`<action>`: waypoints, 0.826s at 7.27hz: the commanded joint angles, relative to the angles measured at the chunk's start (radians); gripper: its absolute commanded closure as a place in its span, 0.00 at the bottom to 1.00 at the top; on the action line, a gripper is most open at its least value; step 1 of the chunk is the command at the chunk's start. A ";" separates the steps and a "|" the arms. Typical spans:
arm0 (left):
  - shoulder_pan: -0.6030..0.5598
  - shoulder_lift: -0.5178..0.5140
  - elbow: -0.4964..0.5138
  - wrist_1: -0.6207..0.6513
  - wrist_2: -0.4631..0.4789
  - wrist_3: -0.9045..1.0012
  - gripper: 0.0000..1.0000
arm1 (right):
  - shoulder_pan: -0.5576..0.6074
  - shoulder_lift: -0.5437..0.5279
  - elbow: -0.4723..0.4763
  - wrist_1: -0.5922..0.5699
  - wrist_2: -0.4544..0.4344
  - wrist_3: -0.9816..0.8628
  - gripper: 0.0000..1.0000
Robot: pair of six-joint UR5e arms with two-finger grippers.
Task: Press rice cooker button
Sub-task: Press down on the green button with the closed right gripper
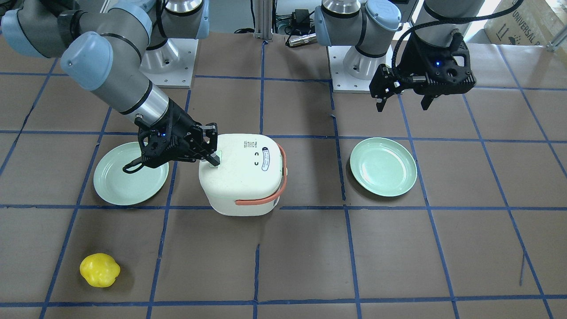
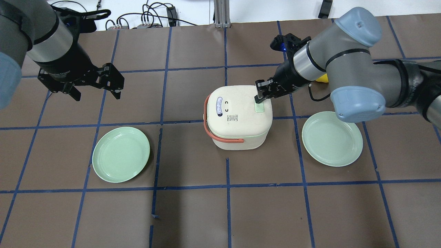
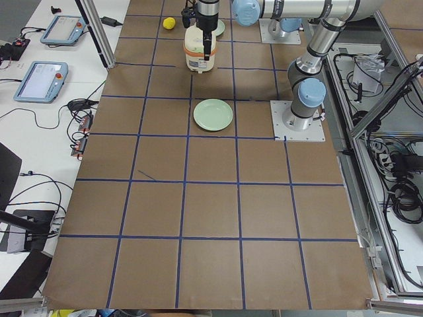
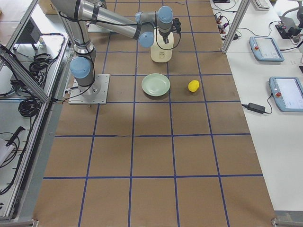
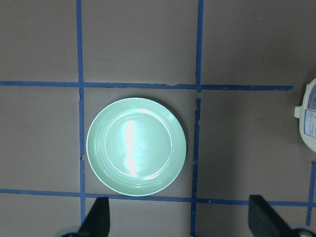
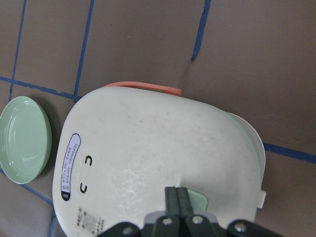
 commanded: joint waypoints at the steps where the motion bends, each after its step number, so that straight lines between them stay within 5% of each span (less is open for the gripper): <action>1: 0.000 0.000 0.000 0.000 0.000 -0.001 0.00 | -0.002 0.001 0.003 -0.001 -0.001 -0.012 0.99; 6: 0.000 0.000 0.000 0.001 0.000 -0.001 0.00 | -0.002 0.002 0.004 -0.001 0.002 -0.036 0.98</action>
